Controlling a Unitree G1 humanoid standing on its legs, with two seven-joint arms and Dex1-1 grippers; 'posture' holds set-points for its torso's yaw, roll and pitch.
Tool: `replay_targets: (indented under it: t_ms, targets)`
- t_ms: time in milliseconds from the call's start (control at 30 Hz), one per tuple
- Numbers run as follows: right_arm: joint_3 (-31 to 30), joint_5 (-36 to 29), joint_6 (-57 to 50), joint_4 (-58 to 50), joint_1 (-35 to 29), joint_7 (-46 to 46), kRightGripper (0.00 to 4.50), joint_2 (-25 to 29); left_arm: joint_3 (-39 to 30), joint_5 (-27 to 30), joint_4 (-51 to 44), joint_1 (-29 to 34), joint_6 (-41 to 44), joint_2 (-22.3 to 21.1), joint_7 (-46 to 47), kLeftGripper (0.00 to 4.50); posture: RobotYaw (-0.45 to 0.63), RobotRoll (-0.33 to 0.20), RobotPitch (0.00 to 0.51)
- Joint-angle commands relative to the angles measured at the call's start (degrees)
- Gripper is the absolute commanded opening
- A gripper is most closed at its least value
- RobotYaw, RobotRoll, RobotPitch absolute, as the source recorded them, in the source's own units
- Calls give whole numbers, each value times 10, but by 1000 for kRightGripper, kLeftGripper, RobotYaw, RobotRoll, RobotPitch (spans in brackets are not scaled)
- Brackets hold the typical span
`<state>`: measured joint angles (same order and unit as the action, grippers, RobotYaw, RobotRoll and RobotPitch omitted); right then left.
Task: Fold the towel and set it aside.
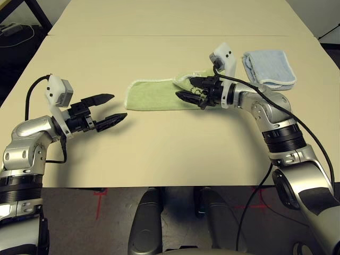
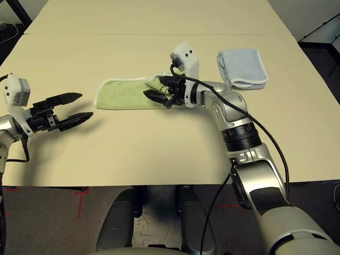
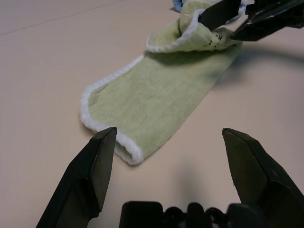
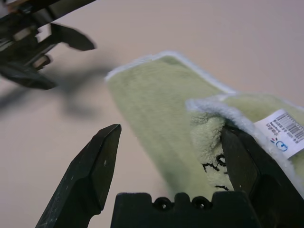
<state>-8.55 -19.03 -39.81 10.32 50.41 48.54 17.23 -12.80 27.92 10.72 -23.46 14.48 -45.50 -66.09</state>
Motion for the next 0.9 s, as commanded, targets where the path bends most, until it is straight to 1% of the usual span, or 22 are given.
replay_targets:
  t_ms: [33,200,367,533,633,900]
  targets:
    - [-15,-3,-16,-22,-15,13,4470,8,4,-3,-2,6,0,1,-2,4500,92,0,208]
    - [-28,6,-22,-30,-28,21,4470,27,0,-3,-3,11,1,-3,-2,4500,92,0,207]
    - [-33,19,-3,-3,-22,14,4470,17,2,-3,-3,9,1,0,0,4500,89,0,207]
    - [-37,46,52,63,14,11,4470,-10,4,-3,-8,11,2,3,3,4500,98,0,208]
    - [-36,54,73,91,36,17,4470,-17,2,-1,-13,17,3,3,4,4500,101,0,209]
    - [-35,60,96,118,64,35,4470,-33,-3,0,-19,27,5,0,6,4500,104,0,207]
